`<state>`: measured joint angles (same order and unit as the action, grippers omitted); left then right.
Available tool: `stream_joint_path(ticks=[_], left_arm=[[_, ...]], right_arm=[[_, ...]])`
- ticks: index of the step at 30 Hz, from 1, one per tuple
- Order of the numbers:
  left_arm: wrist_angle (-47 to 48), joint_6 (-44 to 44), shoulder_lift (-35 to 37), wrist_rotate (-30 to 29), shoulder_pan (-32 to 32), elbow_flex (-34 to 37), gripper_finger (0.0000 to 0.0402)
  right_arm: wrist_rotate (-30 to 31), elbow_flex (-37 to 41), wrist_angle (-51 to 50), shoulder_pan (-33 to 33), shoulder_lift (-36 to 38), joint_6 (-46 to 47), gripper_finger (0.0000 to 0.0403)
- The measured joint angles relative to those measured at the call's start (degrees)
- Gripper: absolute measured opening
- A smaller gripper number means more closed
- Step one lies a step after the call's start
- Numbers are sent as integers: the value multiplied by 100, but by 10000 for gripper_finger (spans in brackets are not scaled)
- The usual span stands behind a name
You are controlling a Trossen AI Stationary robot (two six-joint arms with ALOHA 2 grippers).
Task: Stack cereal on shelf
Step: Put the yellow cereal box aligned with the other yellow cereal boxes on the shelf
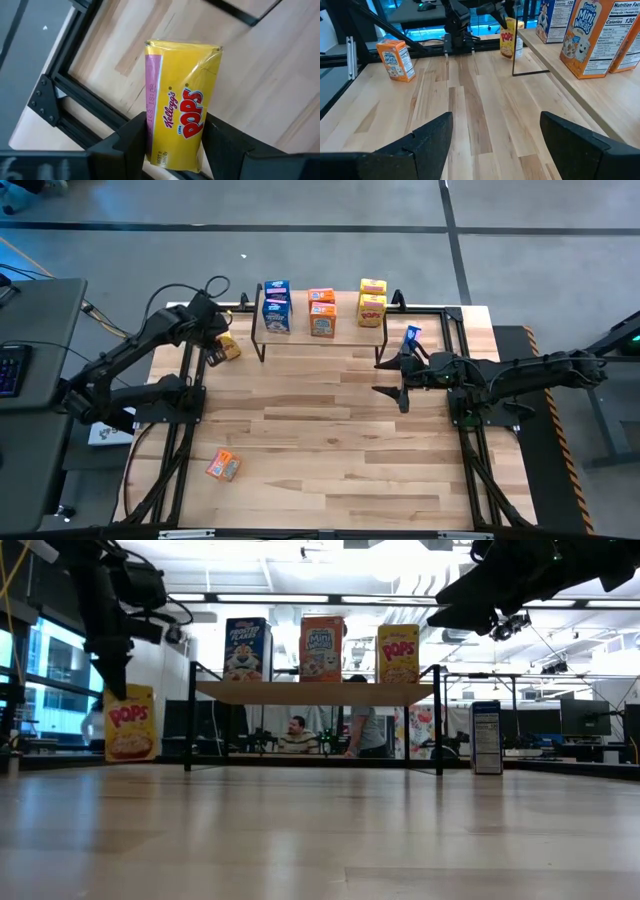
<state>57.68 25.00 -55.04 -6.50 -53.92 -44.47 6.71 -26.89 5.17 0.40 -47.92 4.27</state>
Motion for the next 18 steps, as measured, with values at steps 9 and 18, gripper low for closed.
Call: stream_joint_path(ticks=[9,18], left_arm=[[305,-427,561,151,423,0,164],[626,-1095,723,787,1037,0,164]], right_arm=[[1,2,0,2,0,-6,294],[-2,2,0,0,0,-20,294]])
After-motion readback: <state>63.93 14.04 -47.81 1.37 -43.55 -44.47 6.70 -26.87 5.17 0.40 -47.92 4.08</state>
